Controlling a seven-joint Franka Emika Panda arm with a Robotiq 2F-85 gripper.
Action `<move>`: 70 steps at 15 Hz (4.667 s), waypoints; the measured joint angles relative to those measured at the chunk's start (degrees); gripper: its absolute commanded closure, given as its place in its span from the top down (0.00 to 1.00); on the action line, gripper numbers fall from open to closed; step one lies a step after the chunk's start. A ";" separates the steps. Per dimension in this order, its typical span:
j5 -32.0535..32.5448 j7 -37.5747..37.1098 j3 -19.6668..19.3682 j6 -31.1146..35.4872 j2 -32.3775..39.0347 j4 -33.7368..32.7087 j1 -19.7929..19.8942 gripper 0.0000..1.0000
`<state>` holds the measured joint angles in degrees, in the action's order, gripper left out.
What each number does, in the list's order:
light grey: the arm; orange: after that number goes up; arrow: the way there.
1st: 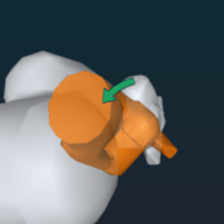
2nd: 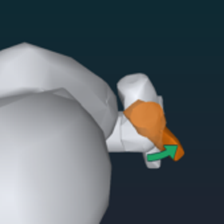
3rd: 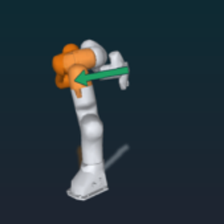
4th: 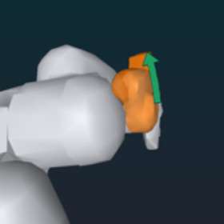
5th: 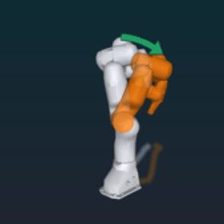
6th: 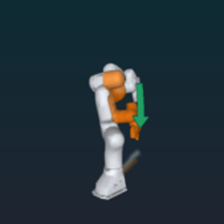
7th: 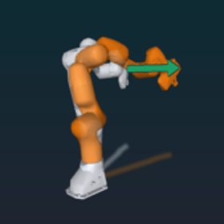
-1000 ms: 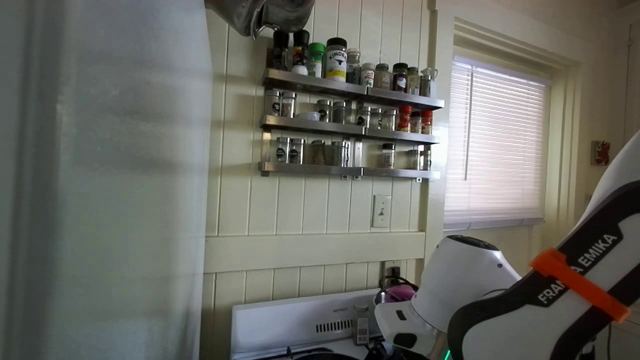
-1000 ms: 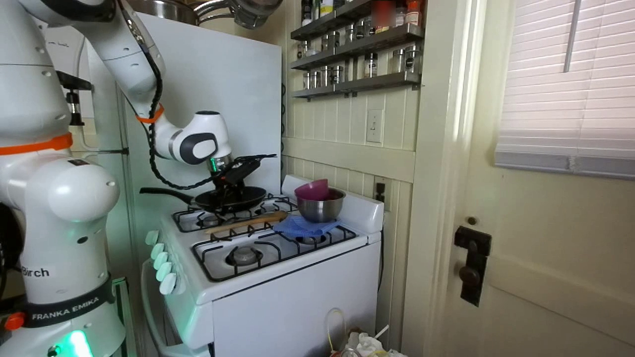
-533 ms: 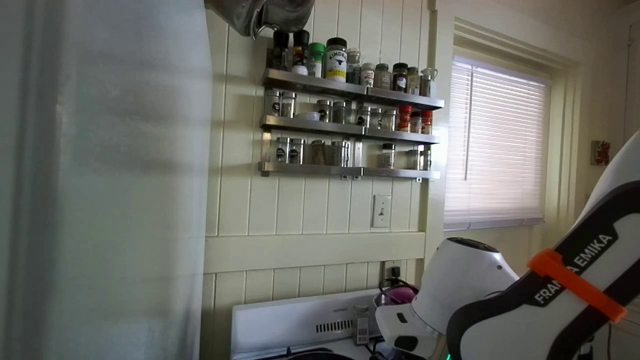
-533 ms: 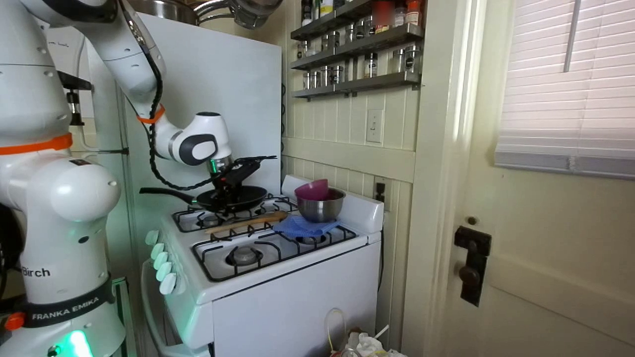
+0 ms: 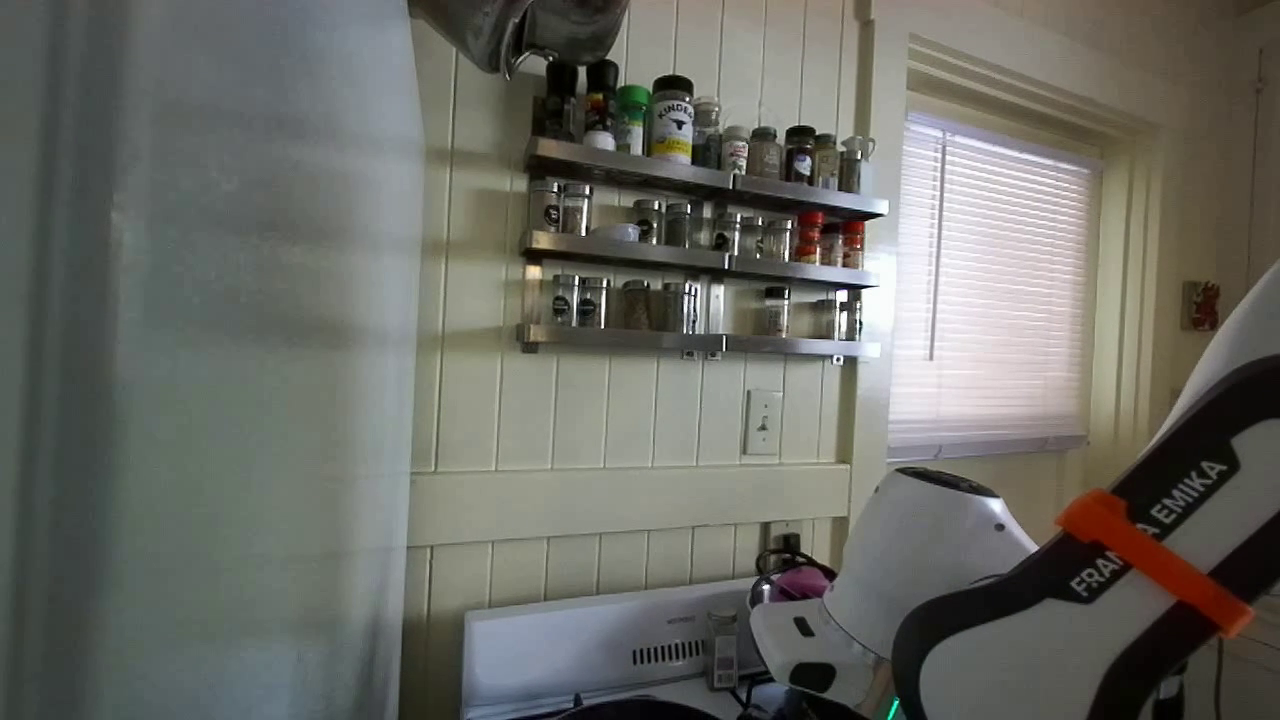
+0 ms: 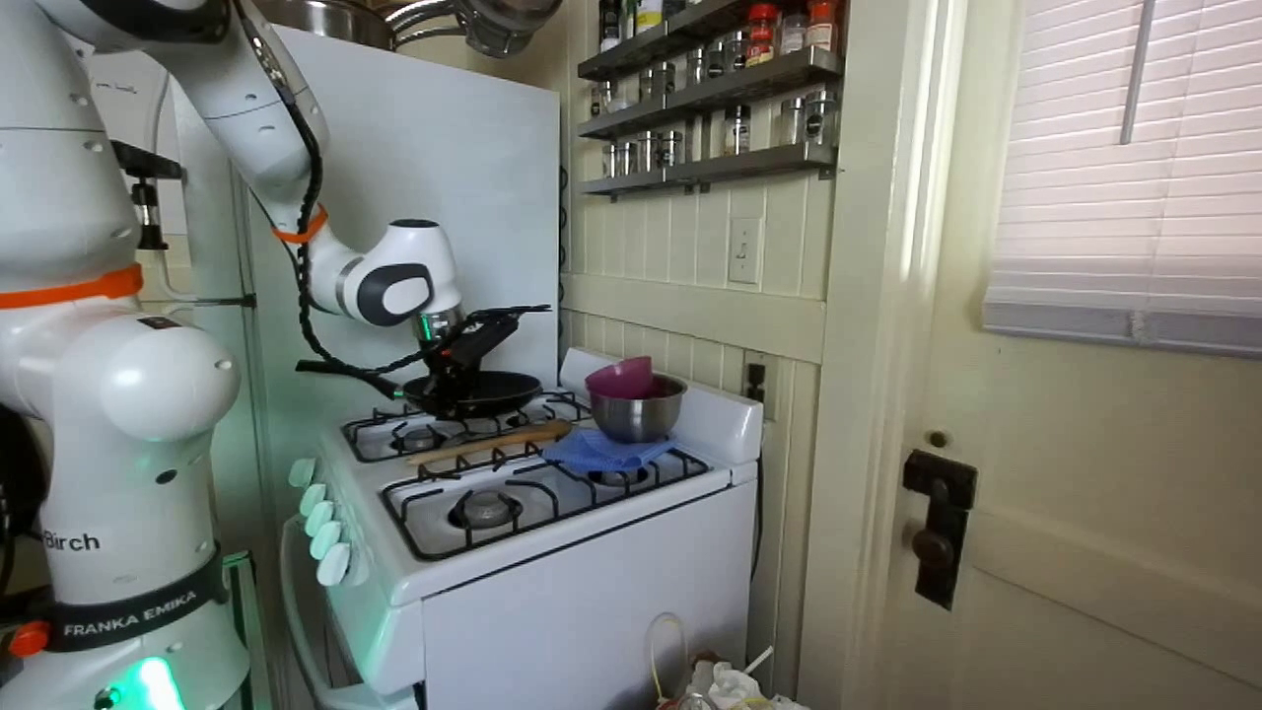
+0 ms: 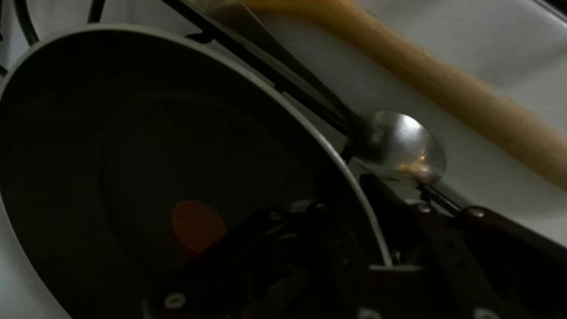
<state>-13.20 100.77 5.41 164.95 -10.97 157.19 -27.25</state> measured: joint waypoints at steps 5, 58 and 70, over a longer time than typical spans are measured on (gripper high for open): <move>-3.88 -1.98 -0.67 -3.96 -1.87 -1.33 -0.26 0.04; -13.65 17.72 -8.40 4.73 5.30 -4.03 -6.22 0.30; -15.46 21.37 -8.73 4.79 5.97 -5.19 -6.47 0.04</move>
<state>-28.67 122.14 -3.32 169.74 -4.99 152.00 -33.72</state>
